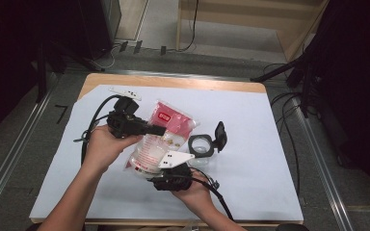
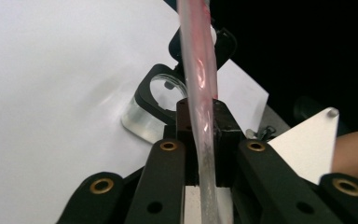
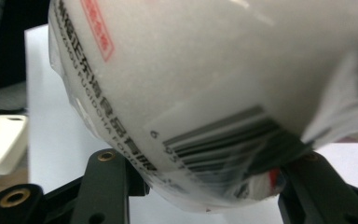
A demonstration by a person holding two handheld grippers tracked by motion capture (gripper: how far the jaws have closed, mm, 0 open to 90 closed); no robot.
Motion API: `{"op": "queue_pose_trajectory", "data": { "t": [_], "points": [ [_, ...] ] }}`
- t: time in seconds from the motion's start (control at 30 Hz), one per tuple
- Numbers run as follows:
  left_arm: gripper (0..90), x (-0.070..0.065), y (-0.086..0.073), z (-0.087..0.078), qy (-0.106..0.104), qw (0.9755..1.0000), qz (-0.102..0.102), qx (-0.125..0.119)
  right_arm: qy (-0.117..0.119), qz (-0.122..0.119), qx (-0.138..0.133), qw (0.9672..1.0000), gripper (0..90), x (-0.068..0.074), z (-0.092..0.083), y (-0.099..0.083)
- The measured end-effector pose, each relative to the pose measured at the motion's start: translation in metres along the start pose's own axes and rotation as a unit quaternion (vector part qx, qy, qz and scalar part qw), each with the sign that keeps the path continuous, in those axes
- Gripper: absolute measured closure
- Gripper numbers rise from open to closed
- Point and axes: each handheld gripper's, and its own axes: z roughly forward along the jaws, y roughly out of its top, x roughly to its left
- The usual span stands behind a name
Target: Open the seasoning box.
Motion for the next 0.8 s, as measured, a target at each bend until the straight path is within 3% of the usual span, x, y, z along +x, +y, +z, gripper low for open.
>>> {"op": "queue_pose_trajectory", "data": {
  "t": [0.23,0.33,0.57,0.8],
  "points": [
    [82.4,-0.005,-0.001,0.01,-0.009,0.9992,0.038,-0.001,0.027,0.018,0.002,0.9995,51.9,0.002,-0.002,0.004],
    [80.8,-0.005,-0.002,0.016,-0.016,0.9994,0.028,0.01,0.036,0.018,0.002,0.9992,51.9,0.004,-0.002,0.005],
    [79.7,-0.002,-0.004,0.026,-0.022,0.9995,-0.02,0.011,0.048,0.034,0.004,0.9983,53.3,0.007,-0.002,0.007],
    [80.6,-0.005,-0.004,0.036,-0.017,0.9995,-0.02,0.019,0.047,0.041,0.003,0.9981,53.2,0.009,-0.002,0.007]
  ]
}}
